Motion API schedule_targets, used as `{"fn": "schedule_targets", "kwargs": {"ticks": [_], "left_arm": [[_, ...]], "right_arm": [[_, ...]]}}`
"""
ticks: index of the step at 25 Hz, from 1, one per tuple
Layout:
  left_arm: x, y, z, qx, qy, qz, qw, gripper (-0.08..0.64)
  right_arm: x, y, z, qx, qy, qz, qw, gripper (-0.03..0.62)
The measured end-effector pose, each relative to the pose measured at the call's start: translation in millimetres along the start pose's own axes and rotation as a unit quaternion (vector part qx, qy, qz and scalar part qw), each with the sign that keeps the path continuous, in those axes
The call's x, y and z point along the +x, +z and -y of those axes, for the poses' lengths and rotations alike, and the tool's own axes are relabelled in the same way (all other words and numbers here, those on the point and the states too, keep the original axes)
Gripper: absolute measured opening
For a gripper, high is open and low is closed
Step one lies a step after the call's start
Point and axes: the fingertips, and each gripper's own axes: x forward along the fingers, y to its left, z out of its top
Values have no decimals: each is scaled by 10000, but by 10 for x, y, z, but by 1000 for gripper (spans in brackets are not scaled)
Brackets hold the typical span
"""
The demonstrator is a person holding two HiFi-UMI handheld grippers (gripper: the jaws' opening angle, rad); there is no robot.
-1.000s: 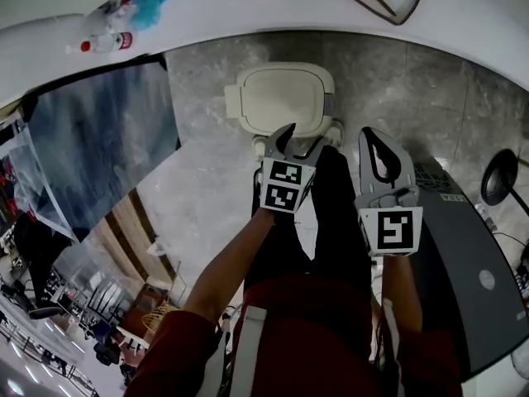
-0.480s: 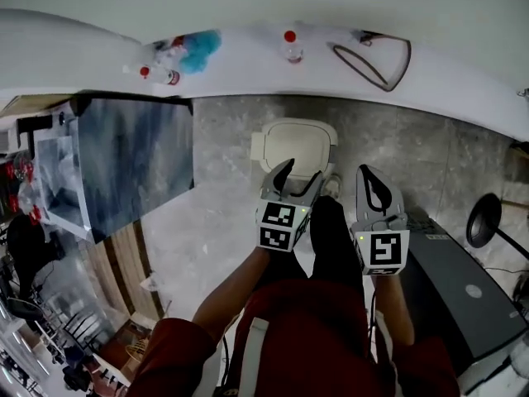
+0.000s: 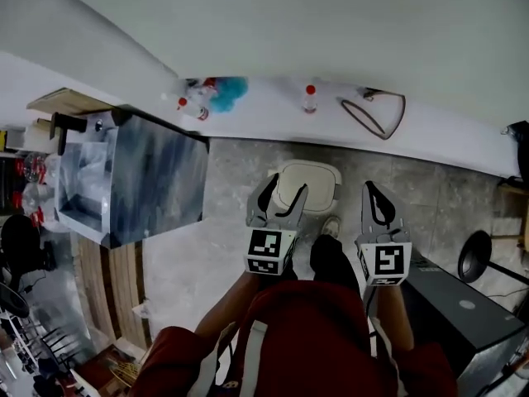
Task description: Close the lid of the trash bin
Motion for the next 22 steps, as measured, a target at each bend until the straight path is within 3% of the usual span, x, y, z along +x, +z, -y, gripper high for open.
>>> {"fn": "schedule_targets", "kwargs": {"ticks": [10,17,22], "left_arm": [[-613,913,-447,503,544,1110,9910,253],[-1043,1734,-531,990,792,2199,9672,237],[-1303,2105,-511,1175,927,2634,9530,179]], "right_arm": [[-57,878,-224,-113,-11,828,9965,0],[-138,1649,-270,-263,-61,1695,9852,1],[-219,2063,-277,-329,-131,2227,9742,0]]}}
